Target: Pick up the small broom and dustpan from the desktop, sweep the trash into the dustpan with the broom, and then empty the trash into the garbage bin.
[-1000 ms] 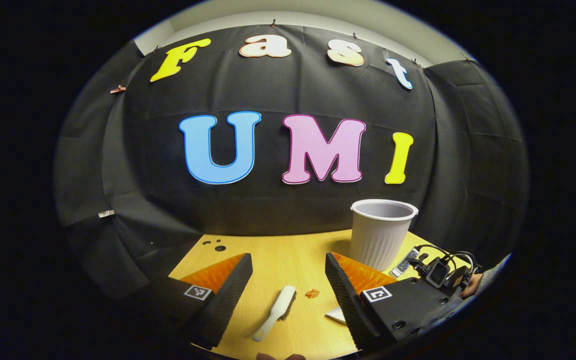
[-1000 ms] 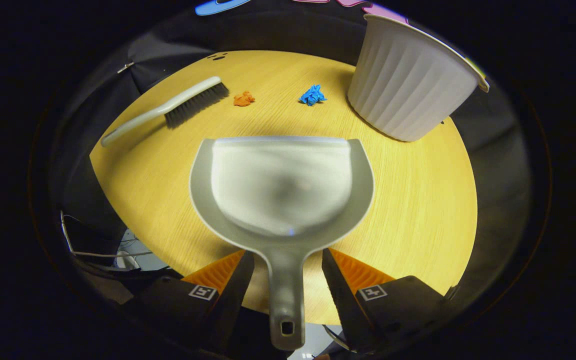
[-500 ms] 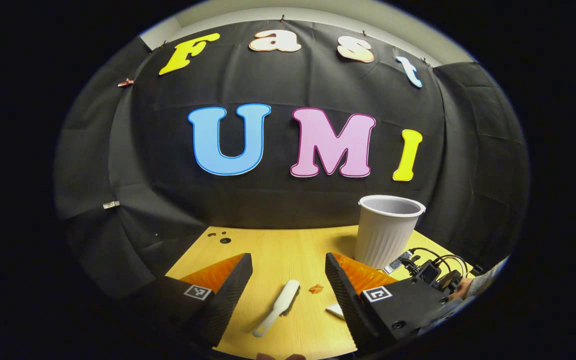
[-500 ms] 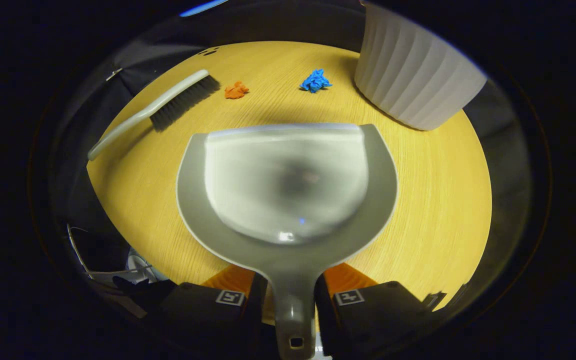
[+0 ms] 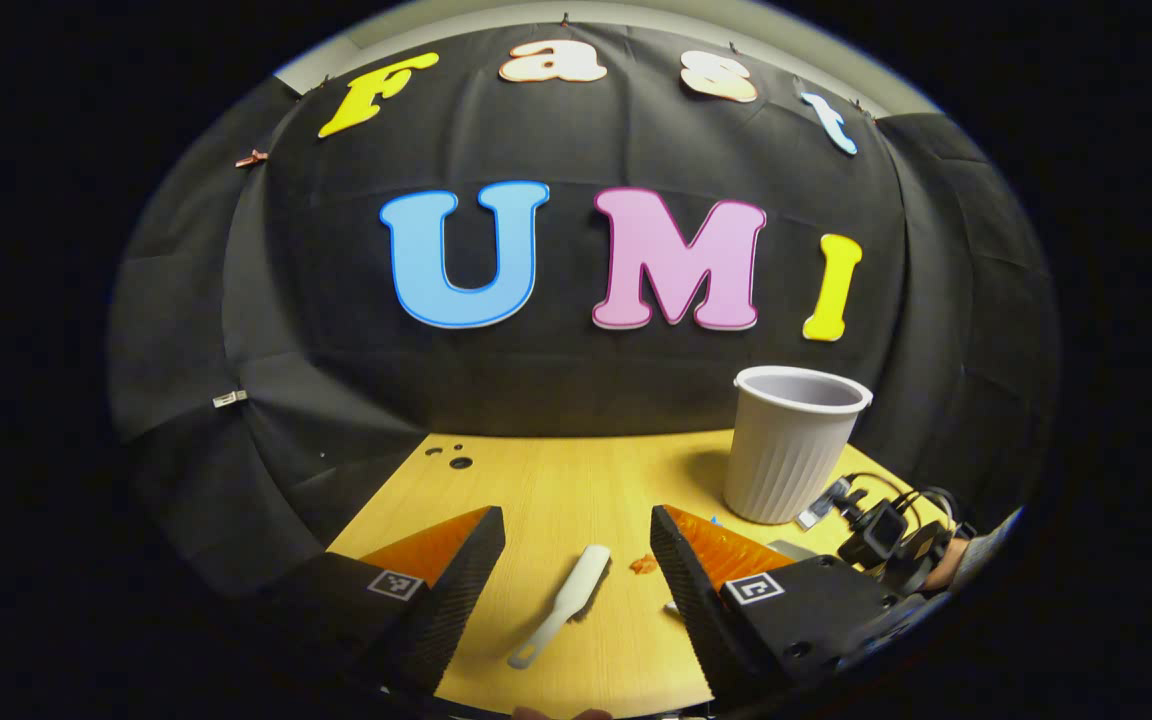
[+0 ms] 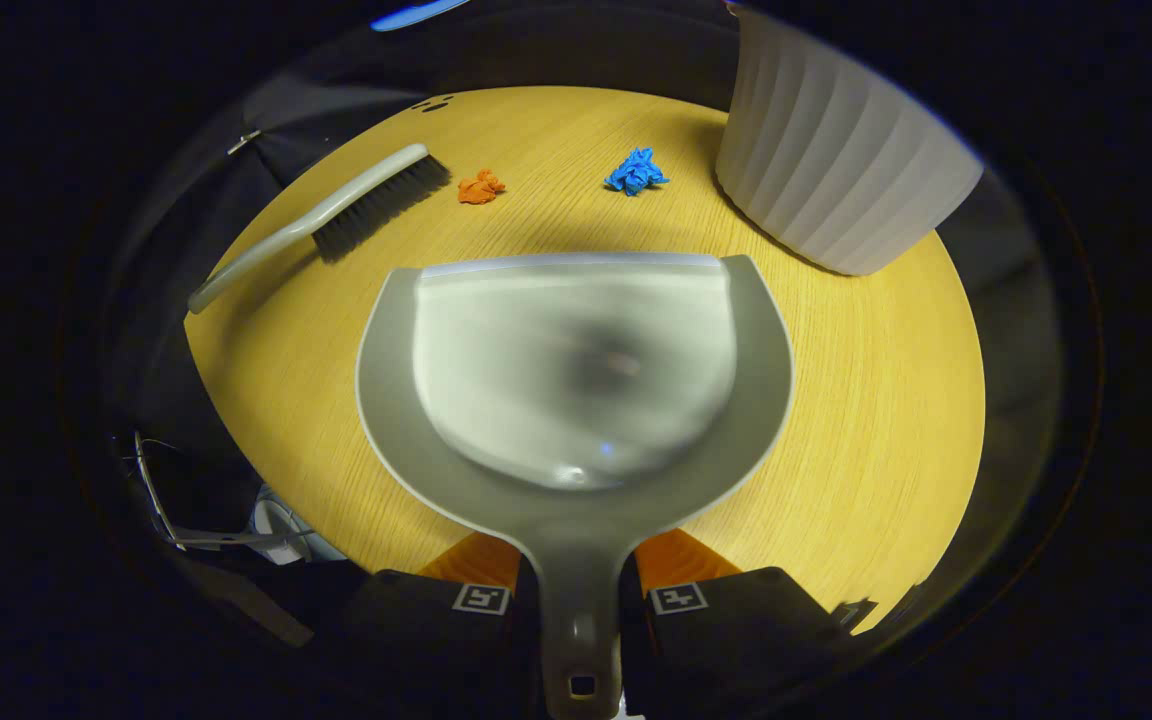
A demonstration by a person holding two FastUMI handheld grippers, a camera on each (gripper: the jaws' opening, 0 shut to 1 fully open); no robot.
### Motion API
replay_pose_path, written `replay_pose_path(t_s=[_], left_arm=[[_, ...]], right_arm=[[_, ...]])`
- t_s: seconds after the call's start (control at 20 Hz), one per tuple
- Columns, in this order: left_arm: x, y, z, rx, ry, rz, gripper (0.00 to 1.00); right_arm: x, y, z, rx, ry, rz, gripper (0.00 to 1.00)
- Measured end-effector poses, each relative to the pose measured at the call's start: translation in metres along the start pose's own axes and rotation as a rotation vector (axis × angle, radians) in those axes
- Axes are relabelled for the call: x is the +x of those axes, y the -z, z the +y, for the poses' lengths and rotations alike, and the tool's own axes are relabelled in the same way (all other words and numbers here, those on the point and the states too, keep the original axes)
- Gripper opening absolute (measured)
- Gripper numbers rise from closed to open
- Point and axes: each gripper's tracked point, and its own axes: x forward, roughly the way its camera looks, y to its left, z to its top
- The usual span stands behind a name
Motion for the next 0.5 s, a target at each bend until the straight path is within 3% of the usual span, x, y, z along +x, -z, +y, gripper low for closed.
replay_pose_path(t_s=[0.15,0.35,0.5], left_arm=[[0.012,0.043,-0.007,0.004,0.058,0.156,0.94],[0.038,0.113,-0.005,0.060,0.114,0.436,0.94],[0.063,0.156,0.004,0.095,0.129,0.583,0.92]], right_arm=[[-0.021,-0.004,-0.011,-0.048,-0.008,-0.035,0.33],[-0.040,0.003,-0.022,-0.072,-0.030,-0.044,0.39],[-0.045,0.015,-0.034,-0.100,-0.018,-0.032,0.36]])
